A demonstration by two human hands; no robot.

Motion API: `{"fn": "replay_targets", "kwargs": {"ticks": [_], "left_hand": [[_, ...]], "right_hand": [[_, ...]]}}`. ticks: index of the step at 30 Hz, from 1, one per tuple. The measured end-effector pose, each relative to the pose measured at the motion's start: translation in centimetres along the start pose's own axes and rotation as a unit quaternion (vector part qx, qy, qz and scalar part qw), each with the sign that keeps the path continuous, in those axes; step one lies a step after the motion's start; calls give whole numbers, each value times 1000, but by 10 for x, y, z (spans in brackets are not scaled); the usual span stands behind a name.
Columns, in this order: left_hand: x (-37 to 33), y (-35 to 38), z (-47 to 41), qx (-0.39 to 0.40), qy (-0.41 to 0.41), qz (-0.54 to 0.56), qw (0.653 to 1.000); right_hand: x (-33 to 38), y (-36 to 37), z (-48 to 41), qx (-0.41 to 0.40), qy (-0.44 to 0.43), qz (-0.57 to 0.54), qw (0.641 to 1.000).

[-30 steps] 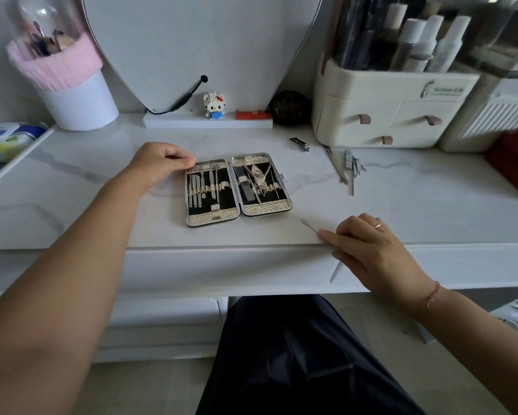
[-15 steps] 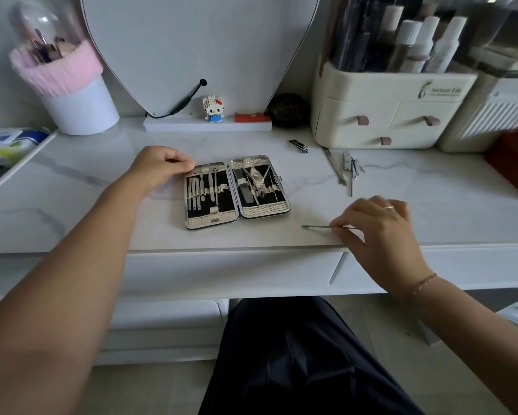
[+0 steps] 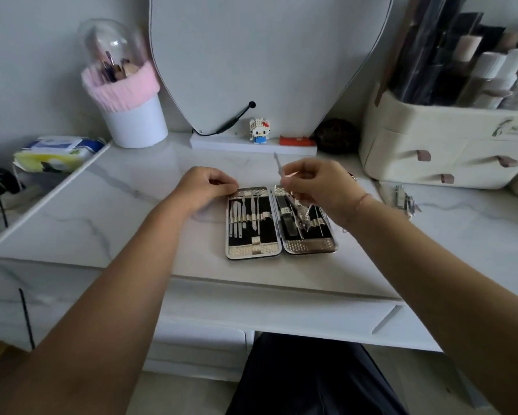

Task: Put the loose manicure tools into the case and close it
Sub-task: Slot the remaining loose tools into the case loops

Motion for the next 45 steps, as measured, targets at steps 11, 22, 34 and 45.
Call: {"fn": "replay_targets", "kwargs": {"ticks": [11, 22, 34, 45], "left_hand": [[-1, -2, -4, 6, 28, -42, 999], [-2, -3, -3, 8, 29, -40, 999], [-2, -3, -2, 6, 27, -36, 999], [-1, -2, -2, 8, 25, -38, 999]], "right_hand": [[0, 59, -57, 92, -12, 97, 991], [2, 64, -61, 120, 1, 95, 988], [-1, 63, -68, 88, 0, 150, 985], [9, 66, -60, 17, -106, 460, 881]]}}
Point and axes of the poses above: each hand's wrist, its own z-axis away from the middle knuckle, its own y-axis out of the palm, x = y × z, the point moved 8 cm from there along -z, towards the middle knuckle, and after that the axes turned 10 degrees about y, right-handed, at the moved point
